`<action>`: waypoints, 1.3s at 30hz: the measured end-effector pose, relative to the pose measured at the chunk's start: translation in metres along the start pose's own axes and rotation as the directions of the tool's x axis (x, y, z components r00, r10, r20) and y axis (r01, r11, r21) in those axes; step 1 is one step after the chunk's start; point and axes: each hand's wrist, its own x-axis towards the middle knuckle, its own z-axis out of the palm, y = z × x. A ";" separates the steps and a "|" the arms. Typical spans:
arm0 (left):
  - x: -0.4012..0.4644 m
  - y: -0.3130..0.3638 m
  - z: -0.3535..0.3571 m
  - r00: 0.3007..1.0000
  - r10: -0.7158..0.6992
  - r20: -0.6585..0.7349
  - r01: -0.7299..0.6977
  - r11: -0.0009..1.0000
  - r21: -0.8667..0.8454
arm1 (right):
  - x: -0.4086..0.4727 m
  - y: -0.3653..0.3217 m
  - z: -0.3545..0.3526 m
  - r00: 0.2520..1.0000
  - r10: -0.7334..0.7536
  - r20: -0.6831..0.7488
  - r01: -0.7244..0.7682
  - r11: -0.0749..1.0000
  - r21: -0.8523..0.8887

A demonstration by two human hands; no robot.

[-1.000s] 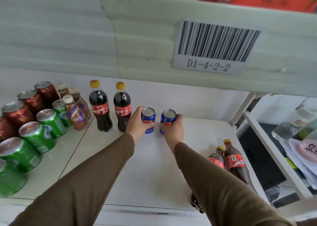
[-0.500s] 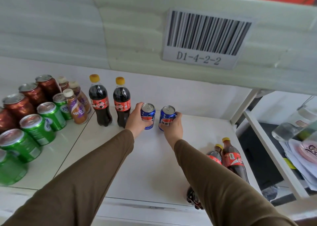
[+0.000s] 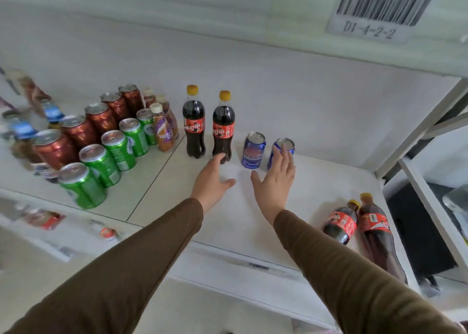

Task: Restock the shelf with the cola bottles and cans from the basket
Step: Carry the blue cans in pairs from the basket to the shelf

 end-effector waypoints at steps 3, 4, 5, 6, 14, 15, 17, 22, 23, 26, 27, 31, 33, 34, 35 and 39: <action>-0.039 -0.022 -0.042 0.997 0.051 -0.060 -0.041 0.987 0.158 | -0.029 -0.042 0.015 0.982 -0.160 0.097 0.162 0.987 -0.010; -0.055 -0.031 -0.058 0.994 0.076 -0.079 -0.059 0.978 0.200 | -0.041 -0.059 0.021 0.971 -0.197 0.135 0.198 0.980 0.012; -0.071 -0.041 -0.074 0.990 0.094 -0.101 -0.068 0.970 0.232 | -0.054 -0.078 0.026 0.957 -0.236 0.169 0.233 0.972 0.040; -0.089 -0.051 -0.091 0.987 0.100 -0.129 -0.064 0.964 0.256 | -0.069 -0.098 0.032 0.940 -0.281 0.196 0.272 0.960 0.073; -0.258 -0.141 -0.229 0.912 -0.010 -0.410 0.170 0.920 0.354 | -0.223 -0.267 0.061 0.731 -0.574 0.368 0.488 0.817 0.306; -0.283 -0.152 -0.247 0.893 -0.045 -0.447 0.230 0.900 0.370 | -0.244 -0.287 0.062 0.698 -0.598 0.393 0.502 0.801 0.328; -0.339 -0.174 -0.283 0.842 -0.126 -0.524 0.361 0.854 0.374 | -0.288 -0.328 0.063 0.633 -0.638 0.439 0.514 0.770 0.379; -0.485 -0.226 -0.360 0.678 -0.286 -0.677 0.614 0.727 0.308 | -0.400 -0.422 0.067 0.435 -0.773 0.462 0.570 0.634 0.524; -0.512 -0.235 -0.371 0.640 -0.306 -0.705 0.654 0.699 0.290 | -0.422 -0.439 0.069 0.389 -0.794 0.466 0.576 0.605 0.550; -0.591 -0.258 -0.402 0.520 -0.372 -0.769 0.753 0.624 0.207 | -0.489 -0.490 0.073 0.254 -0.848 0.465 0.588 0.517 0.622; -0.615 -0.265 -0.411 0.477 -0.390 -0.788 0.782 0.598 0.178 | -0.512 -0.506 0.074 0.205 -0.865 0.458 0.595 0.482 0.643; -0.706 -0.296 -0.448 0.325 -0.452 -0.831 0.873 0.482 0.079 | -0.602 -0.567 0.082 0.022 -0.909 0.416 0.591 0.347 0.728; -0.746 -0.313 -0.466 0.251 -0.471 -0.846 0.903 0.430 0.029 | -0.645 -0.597 0.091 -0.048 -0.913 0.404 0.581 0.304 0.755; -0.766 -0.321 -0.476 0.218 -0.476 -0.852 0.918 0.397 0.012 | -0.666 -0.612 0.095 -0.080 -0.914 0.398 0.573 0.285 0.769; -0.785 -0.329 -0.486 0.189 -0.484 -0.855 0.933 0.359 0.003 | -0.688 -0.627 0.100 -0.113 -0.915 0.388 0.566 0.262 0.782; -0.864 -0.353 -0.520 0.055 -0.528 -0.848 0.966 0.241 -0.088 | -0.772 -0.687 0.111 -0.230 -0.898 0.374 0.519 0.212 0.828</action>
